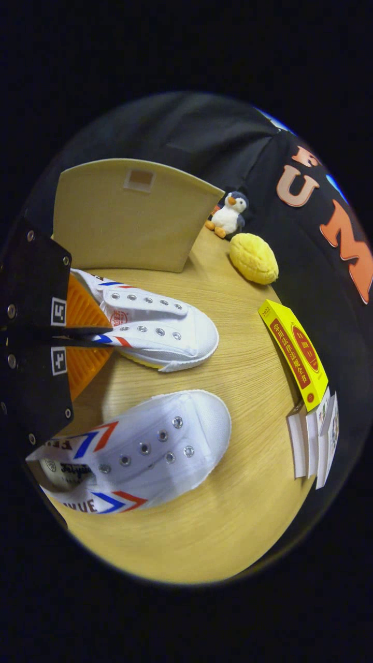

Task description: Open the storage box then place both shoes into the box .Put the left shoe in first, then the right shoe, with the right side of both shoes facing outward in a uniform manner.

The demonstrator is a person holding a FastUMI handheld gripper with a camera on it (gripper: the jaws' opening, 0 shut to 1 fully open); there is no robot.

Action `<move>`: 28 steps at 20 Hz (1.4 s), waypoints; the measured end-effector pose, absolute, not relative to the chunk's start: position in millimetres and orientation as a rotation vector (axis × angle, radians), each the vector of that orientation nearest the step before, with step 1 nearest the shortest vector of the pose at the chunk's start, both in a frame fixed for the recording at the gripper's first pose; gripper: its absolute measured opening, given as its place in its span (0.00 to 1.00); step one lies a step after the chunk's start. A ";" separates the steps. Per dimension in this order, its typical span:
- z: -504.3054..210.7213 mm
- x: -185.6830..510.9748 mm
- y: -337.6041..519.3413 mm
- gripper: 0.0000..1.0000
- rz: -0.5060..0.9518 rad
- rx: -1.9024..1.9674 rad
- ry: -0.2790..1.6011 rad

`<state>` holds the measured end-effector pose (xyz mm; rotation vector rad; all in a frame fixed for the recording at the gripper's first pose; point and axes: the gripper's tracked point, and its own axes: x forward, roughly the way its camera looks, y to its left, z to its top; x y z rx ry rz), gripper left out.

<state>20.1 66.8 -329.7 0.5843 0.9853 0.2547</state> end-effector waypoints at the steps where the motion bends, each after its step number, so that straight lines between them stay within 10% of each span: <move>1: -326.7 17.9 74.6 0.00 0.275 0.620 0.987; 20: -105.4 43.5 129.8 0.00 0.263 0.708 0.598; 28: -120.2 26.8 244.1 0.00 0.369 0.690 0.705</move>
